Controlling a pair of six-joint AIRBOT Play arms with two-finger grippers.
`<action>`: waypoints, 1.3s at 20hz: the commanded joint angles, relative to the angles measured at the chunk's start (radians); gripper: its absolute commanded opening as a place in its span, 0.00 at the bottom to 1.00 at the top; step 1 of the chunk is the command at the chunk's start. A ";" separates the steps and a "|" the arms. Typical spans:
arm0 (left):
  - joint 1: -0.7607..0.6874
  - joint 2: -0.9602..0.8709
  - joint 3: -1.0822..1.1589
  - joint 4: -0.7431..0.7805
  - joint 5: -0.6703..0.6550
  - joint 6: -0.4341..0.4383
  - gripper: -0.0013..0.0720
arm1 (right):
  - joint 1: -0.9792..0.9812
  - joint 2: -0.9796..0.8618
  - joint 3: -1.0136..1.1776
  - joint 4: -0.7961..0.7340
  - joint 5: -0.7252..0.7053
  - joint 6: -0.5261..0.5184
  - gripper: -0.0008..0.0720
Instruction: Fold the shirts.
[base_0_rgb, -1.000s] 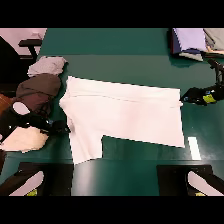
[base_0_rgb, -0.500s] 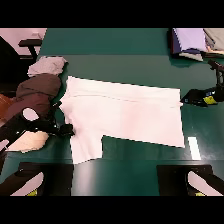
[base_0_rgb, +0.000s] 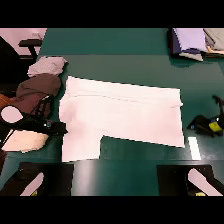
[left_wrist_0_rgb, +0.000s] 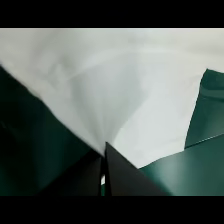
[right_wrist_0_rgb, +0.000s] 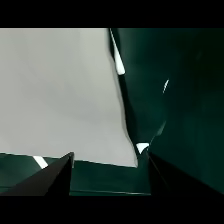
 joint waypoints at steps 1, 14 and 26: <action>0.000 0.032 0.007 0.007 -0.034 -0.009 0.05 | -0.133 -0.041 -0.166 0.064 -0.027 -0.047 0.69; 0.000 0.189 0.067 0.085 -0.206 -0.123 0.05 | 0.082 0.016 -0.039 -0.053 0.019 -0.061 0.04; 0.000 -0.008 0.153 0.008 0.015 -0.013 0.05 | 0.180 -0.056 0.301 -0.059 0.009 -0.037 0.03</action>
